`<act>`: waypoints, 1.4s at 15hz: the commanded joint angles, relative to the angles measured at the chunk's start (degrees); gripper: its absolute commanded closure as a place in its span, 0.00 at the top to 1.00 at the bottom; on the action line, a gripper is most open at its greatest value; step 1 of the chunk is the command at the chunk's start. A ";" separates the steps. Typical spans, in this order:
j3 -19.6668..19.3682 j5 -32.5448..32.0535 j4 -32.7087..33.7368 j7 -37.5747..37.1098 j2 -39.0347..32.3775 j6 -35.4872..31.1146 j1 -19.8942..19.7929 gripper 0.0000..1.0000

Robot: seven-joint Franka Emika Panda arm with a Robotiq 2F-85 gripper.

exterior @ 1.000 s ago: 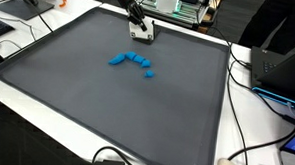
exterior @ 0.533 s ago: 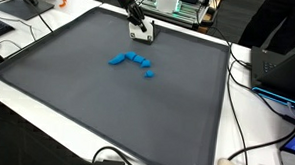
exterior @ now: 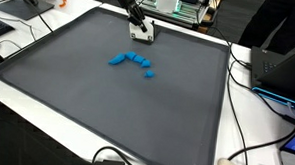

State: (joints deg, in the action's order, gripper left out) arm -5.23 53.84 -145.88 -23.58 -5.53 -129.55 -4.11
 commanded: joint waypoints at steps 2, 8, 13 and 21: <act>0.52 1.59 -1.17 0.27 -0.18 -2.69 0.56 0.01; 0.84 1.20 -1.32 -0.15 -0.39 -3.64 0.79 0.01; 0.91 0.32 -1.36 -0.86 -0.53 -3.94 0.93 0.01; 0.85 -1.01 -1.23 -0.70 -0.82 -3.45 0.88 0.01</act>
State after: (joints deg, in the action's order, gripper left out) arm -4.53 53.68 -145.97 -24.32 -5.46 -131.26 -3.67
